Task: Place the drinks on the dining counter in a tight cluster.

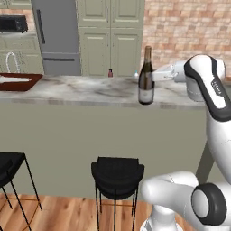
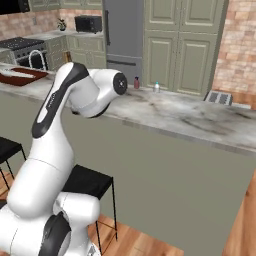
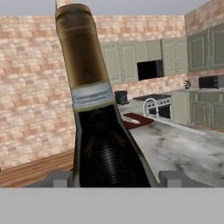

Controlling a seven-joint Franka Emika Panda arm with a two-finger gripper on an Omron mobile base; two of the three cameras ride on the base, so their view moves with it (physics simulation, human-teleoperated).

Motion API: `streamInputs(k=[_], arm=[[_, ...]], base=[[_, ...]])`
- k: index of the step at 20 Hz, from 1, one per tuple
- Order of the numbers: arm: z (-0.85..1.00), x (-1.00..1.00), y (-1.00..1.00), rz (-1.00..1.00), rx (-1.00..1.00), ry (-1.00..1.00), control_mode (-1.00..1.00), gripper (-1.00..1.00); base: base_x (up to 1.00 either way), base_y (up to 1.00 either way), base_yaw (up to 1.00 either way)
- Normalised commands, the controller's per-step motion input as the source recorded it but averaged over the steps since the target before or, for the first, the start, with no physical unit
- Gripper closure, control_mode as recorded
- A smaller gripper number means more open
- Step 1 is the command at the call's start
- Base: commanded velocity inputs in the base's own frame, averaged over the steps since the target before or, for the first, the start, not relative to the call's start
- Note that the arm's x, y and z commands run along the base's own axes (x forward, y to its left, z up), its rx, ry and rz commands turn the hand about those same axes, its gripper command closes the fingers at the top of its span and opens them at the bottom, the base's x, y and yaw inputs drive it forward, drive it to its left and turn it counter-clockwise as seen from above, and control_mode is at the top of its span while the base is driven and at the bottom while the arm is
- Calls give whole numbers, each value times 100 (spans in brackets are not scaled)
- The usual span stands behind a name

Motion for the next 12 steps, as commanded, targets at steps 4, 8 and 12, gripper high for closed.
streamInputs(k=[4, 8, 12], arm=[[0, 59, 0, -5, 0, -2, -100, 100], [0, 56, 0, -1, 0, 0, -100, 100], [0, 27, -2, 0, 0, 0, -100, 100]], base=[[0, 0, 0], [0, 0, 0], [0, 0, 0]])
